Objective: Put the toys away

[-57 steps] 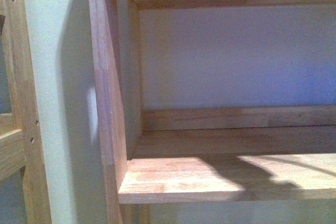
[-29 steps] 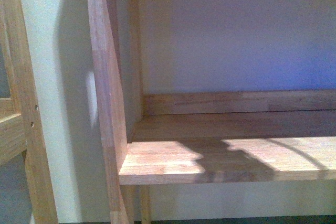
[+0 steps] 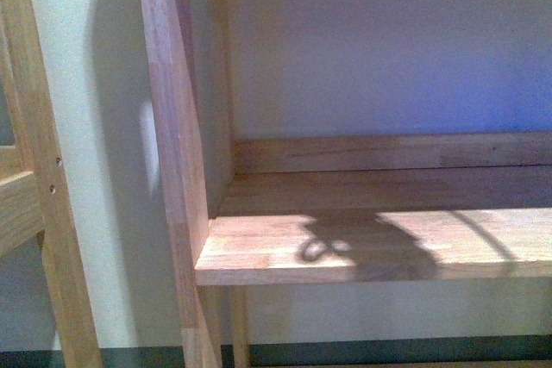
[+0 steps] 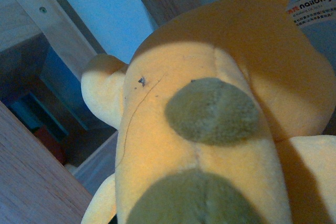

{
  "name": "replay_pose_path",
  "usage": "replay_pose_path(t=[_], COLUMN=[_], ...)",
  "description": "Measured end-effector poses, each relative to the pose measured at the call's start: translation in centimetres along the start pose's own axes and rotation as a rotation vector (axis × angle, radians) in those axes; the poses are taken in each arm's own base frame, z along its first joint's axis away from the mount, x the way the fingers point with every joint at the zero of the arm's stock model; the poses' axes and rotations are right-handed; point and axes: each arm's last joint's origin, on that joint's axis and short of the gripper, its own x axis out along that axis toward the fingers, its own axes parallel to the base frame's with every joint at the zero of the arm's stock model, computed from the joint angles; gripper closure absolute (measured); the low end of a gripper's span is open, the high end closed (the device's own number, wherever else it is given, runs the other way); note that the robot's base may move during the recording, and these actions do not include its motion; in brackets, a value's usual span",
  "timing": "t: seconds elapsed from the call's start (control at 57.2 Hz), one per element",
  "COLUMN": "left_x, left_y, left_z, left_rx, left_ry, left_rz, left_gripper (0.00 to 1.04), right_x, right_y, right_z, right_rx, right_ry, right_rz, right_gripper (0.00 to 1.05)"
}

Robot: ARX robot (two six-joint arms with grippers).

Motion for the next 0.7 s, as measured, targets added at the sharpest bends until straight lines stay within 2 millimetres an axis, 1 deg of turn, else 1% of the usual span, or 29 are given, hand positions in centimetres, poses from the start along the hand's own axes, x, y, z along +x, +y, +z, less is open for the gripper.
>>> replay_pose_path(t=[0.105,0.402,0.42,0.455,0.507,0.7], left_x=[0.0,0.0,0.0,0.0,0.0,0.0], left_y=[0.0,0.0,0.0,0.0,0.0,0.0], left_z=[0.0,0.0,0.0,0.0,0.0,0.0], left_rx=[0.000,0.000,0.000,0.000,0.000,0.000], left_ry=[0.000,0.000,0.000,0.000,0.000,0.000], left_rz=[0.000,0.000,0.000,0.000,0.000,0.000], left_gripper=[0.06,0.06,0.06,0.06,0.06,0.06], right_x=[0.2,0.6,0.6,0.7,0.8,0.9], right_y=[-0.3,-1.2,-1.3,-1.5,-1.7,-2.0], right_z=[-0.1,-0.6,-0.6,-0.7,-0.9,-1.1], right_rx=[0.056,0.102,0.104,0.110,0.116,0.118], right_ry=[-0.009,-0.003,-0.002,0.002,0.006,0.009], right_rz=[0.009,0.006,0.006,0.003,-0.002,-0.012], right_gripper=[0.87,0.86,0.84,0.74,0.65,0.38])
